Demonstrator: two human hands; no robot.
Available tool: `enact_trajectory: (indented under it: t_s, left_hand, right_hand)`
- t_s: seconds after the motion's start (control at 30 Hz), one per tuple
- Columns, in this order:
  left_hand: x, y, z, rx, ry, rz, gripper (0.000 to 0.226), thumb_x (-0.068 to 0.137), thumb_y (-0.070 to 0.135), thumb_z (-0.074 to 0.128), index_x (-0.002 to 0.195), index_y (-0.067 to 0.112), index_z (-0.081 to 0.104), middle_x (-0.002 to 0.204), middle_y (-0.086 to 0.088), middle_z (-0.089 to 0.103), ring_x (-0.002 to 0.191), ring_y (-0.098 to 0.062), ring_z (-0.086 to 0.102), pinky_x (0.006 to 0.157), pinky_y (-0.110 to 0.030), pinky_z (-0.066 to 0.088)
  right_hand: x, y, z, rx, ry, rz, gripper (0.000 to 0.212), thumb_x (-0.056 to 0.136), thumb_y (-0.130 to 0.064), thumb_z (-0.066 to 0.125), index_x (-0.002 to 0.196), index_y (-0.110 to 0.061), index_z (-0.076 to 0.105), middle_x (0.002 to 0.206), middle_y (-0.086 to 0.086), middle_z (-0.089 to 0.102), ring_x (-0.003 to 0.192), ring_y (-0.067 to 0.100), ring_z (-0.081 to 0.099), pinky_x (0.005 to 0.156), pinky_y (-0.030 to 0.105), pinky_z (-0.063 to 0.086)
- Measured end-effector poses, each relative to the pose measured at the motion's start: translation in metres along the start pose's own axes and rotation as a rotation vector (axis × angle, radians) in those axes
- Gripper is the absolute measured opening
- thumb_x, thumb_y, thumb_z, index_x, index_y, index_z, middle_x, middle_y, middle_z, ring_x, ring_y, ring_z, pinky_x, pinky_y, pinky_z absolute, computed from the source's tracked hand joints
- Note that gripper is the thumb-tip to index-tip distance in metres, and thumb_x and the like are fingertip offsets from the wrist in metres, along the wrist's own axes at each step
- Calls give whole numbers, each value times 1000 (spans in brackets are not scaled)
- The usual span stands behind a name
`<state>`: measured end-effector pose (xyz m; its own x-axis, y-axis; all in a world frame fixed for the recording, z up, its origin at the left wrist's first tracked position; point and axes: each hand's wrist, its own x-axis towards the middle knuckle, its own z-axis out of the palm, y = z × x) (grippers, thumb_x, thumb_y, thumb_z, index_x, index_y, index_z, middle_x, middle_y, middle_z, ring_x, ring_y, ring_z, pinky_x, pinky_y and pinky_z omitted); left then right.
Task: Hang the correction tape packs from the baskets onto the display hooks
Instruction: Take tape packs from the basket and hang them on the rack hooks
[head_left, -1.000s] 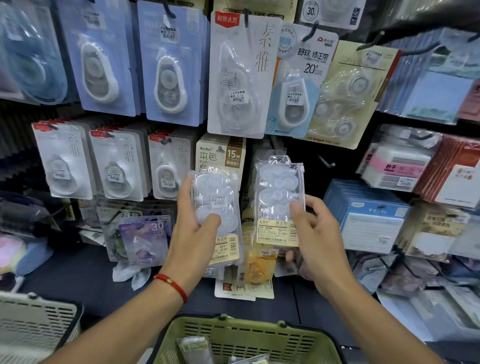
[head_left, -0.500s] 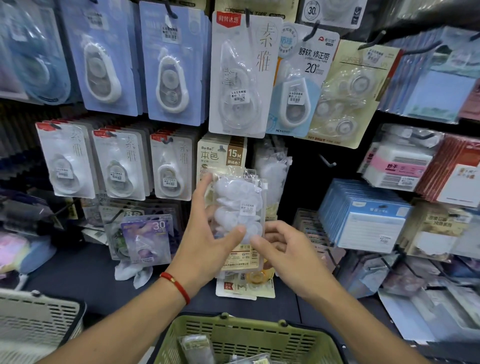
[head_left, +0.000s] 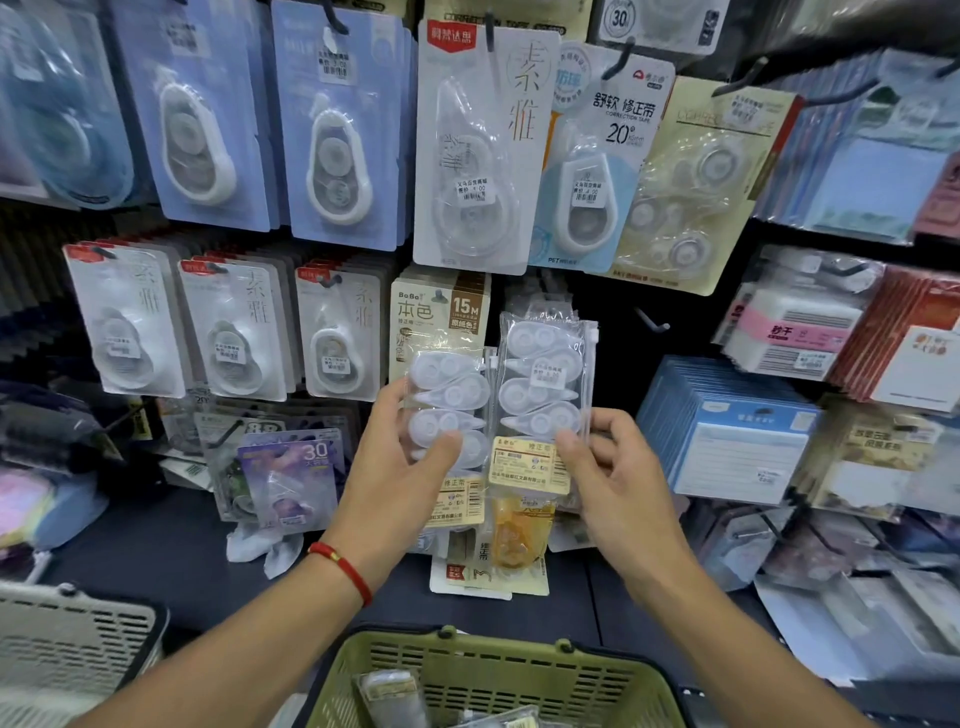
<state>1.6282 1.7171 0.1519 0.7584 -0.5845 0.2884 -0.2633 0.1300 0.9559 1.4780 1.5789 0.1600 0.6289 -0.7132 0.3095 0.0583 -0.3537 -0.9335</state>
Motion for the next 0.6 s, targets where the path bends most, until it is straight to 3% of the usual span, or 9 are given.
enact_trajectory:
  t_s: [0.13, 0.2, 0.27, 0.37, 0.53, 0.6]
  left_hand:
    - [0, -2, 1, 4, -2, -1, 53, 99, 10, 67, 137, 42, 50, 115, 23, 73, 103, 7, 68, 86, -10, 53]
    - [1, -2, 1, 11, -1, 1, 53, 99, 9, 67, 130, 48, 50, 114, 26, 73, 102, 9, 68, 83, -7, 53]
    - [2, -1, 1, 15, 6, -5, 54, 99, 8, 66, 122, 54, 48, 109, 34, 71, 100, 13, 67, 80, -3, 50]
    - [2, 0, 0, 11, 15, -14, 55, 99, 8, 66, 120, 56, 48, 106, 41, 68, 98, 15, 65, 77, -3, 50]
    - [3, -2, -1, -17, 51, -10, 56, 99, 10, 65, 120, 60, 49, 109, 36, 70, 100, 11, 66, 86, -19, 48]
    - [3, -2, -1, -31, 55, -10, 56, 100, 10, 65, 120, 60, 50, 111, 35, 70, 101, 10, 66, 86, -19, 47]
  right_hand:
    - [1, -1, -2, 39, 49, 19, 16, 105, -32, 60, 117, -21, 62, 100, 3, 81, 86, 16, 77, 74, 37, 61]
    - [1, -2, -2, 79, 77, 20, 17, 105, -32, 61, 117, -19, 63, 99, 5, 80, 63, 0, 69, 56, 18, 53]
    - [1, -2, -2, 130, 110, 32, 17, 105, -31, 62, 117, -18, 63, 96, 6, 80, 48, -5, 59, 44, 8, 40]
    - [1, -2, -3, 143, 133, 29, 16, 105, -32, 62, 115, -19, 64, 92, 4, 80, 45, -3, 57, 41, 7, 37]
    - [-1, -5, -3, 133, 156, 26, 12, 105, -30, 63, 111, -20, 65, 83, 1, 79, 44, -1, 57, 41, 8, 37]
    - [-1, -6, -3, 117, 159, 30, 13, 104, -32, 63, 110, -21, 66, 84, 3, 79, 43, 0, 56, 39, 10, 37]
